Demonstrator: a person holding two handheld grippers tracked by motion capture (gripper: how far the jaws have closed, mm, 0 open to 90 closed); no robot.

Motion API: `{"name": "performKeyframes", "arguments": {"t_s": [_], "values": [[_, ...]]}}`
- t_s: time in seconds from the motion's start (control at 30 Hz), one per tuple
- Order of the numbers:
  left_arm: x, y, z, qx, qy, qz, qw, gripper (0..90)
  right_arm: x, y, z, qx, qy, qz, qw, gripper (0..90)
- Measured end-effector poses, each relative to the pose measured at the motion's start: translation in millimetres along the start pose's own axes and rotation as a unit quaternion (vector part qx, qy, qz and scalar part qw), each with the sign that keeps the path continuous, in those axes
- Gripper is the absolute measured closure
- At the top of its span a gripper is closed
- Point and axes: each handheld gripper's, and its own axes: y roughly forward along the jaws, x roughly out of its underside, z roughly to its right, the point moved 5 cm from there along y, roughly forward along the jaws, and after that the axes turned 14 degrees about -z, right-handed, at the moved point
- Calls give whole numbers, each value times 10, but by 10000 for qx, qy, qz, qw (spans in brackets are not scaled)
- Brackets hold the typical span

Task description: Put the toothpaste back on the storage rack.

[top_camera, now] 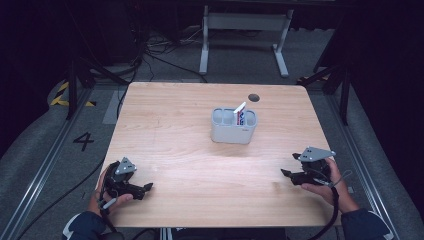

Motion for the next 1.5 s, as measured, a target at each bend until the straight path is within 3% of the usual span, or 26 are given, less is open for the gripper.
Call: {"name": "performKeyframes", "arguments": {"t_s": [0.67,0.87,1.5], "values": [[2,-1,4,9,-21,-6,10000,15,600,72,59,-342,472,-145,9982,267],[2,-1,4,10,-20,-8,10000,15,748,75,136,-477,877,228,9947,238],[2,0,5,35,-52,-29,10000,11,753,73,139,-449,922,218,9945,228]]}}
